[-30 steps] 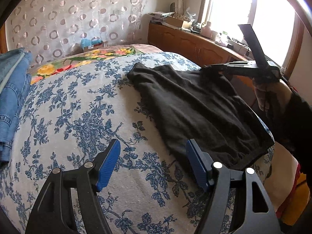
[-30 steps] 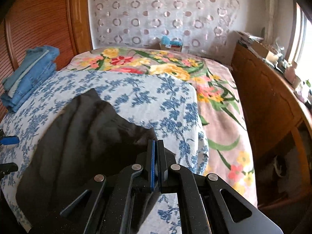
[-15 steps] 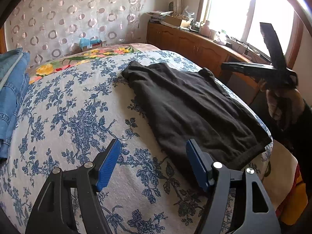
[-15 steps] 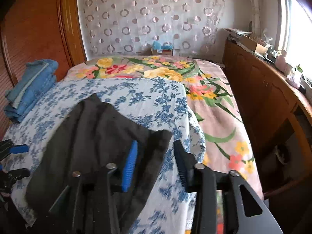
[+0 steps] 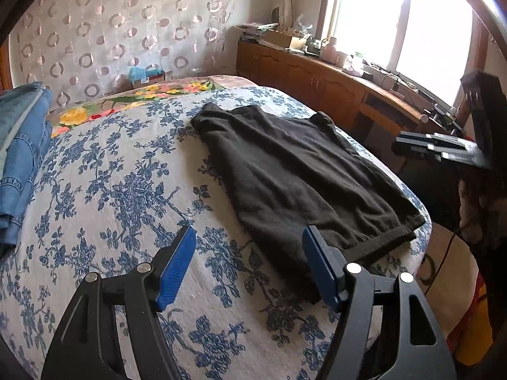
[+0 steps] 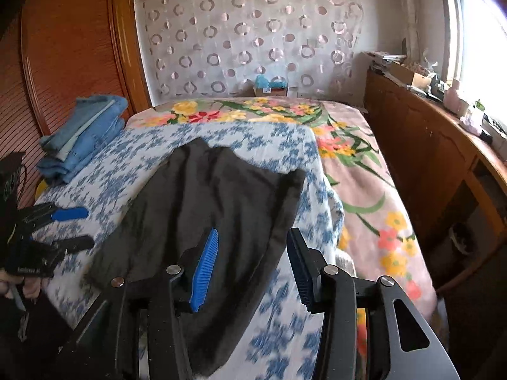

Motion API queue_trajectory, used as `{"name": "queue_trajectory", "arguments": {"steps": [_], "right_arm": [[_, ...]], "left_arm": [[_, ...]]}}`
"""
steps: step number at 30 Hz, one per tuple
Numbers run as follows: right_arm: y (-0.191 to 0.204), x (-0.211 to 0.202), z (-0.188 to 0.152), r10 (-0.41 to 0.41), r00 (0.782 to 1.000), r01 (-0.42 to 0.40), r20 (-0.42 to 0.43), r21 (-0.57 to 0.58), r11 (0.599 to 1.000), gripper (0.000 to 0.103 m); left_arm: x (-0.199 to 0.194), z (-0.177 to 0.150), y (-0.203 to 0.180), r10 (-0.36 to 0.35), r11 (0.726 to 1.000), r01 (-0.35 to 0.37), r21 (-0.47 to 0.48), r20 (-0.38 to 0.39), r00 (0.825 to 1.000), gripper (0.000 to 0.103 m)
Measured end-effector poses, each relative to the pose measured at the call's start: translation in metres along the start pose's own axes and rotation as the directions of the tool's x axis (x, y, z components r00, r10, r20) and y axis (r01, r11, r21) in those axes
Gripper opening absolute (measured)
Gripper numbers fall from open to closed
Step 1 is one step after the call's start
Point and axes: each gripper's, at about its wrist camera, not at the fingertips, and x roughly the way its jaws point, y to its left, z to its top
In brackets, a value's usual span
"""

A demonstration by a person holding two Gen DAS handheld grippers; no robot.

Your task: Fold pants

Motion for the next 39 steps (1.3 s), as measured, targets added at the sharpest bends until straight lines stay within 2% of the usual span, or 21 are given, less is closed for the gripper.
{"name": "queue_trajectory", "arguments": {"steps": [5, 16, 22, 26, 36, 37, 39], "right_arm": [[0.004, -0.009, -0.019, 0.0, 1.0, 0.0, -0.022, 0.003, 1.0, 0.047], [0.016, -0.02, -0.031, 0.028, 0.999, -0.027, -0.042, 0.024, 0.999, 0.047], [0.022, -0.02, -0.039, 0.023, 0.999, -0.021, -0.044, 0.03, 0.999, 0.047], [0.02, -0.021, -0.044, 0.004, 0.999, -0.002, -0.037, 0.033, 0.999, 0.047], [0.015, -0.026, -0.056, 0.014, 0.999, -0.011, -0.033, 0.095, 0.995, 0.047], [0.014, -0.026, -0.056, 0.015, 0.999, -0.012, -0.033, 0.1, 0.995, 0.047], [0.014, -0.025, -0.056, 0.019, 0.999, -0.015, -0.034, 0.11, 0.994, 0.047]], "left_arm": [[-0.002, -0.005, -0.006, -0.006, 1.0, 0.006, 0.003, -0.003, 1.0, 0.071], [0.002, -0.012, -0.023, -0.068, 0.998, 0.069, 0.009, -0.013, 0.998, 0.071], [0.003, -0.017, -0.027, -0.091, 0.996, 0.091, 0.0, -0.028, 0.995, 0.061], [0.007, -0.019, -0.028, -0.075, 0.997, 0.075, -0.009, -0.043, 0.996, 0.055], [0.016, -0.025, -0.033, -0.058, 0.998, 0.057, -0.015, -0.076, 0.995, 0.054], [0.016, -0.025, -0.033, -0.058, 0.998, 0.057, -0.017, -0.076, 0.995, 0.052], [0.016, -0.025, -0.033, -0.071, 0.997, 0.069, -0.021, -0.078, 0.994, 0.042]]}}
